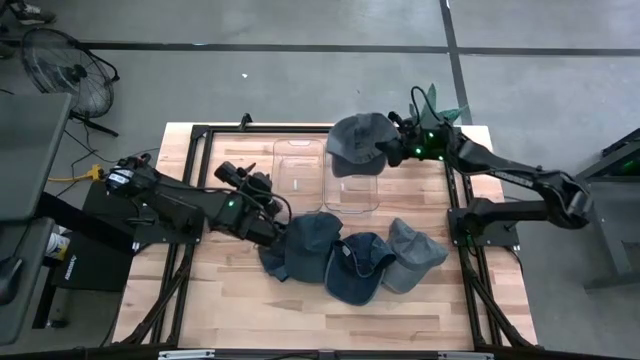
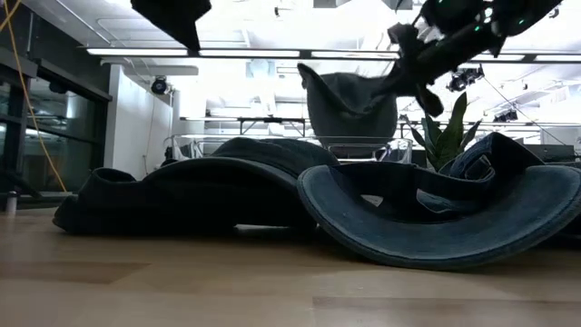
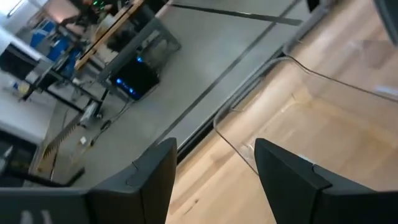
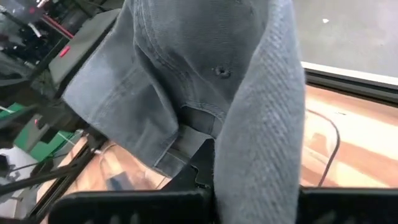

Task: Pick & Place hat
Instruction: Put the left gray cap into the right transparent bin

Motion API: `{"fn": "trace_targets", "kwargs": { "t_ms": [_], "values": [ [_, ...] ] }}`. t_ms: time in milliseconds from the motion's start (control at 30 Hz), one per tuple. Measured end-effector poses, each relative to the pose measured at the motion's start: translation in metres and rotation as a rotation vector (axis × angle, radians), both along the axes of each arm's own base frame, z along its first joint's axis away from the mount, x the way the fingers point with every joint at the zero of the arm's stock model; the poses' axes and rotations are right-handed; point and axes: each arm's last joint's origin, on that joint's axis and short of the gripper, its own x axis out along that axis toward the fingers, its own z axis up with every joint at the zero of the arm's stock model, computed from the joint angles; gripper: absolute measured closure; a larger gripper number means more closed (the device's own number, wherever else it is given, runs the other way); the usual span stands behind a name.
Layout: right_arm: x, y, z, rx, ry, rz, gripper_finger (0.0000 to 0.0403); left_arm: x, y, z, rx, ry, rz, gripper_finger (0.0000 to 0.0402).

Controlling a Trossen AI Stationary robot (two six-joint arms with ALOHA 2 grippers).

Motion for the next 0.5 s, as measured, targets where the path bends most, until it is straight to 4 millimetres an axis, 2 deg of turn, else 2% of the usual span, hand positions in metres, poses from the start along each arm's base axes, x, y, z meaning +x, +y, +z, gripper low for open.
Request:
{"fn": "trace_targets", "kwargs": {
  "t_ms": [133, 233, 500],
  "values": [
    [0.010, -0.014, -0.011, 0.026, -0.010, -0.022, 0.0392, -0.008, 0.013, 0.005, 0.014, -0.125, 0.068, 0.0190],
    [0.018, -0.019, -0.021, 0.041, 0.002, -0.023, 0.0392, -0.014, 0.020, 0.002, 0.006, -0.192, 0.117, 0.0190],
    [0.031, -0.022, -0.037, 0.038, 0.061, -0.072, 0.0392, -0.033, 0.027, -0.003, -0.081, -0.403, 0.154, 0.0190]
  ]
}}
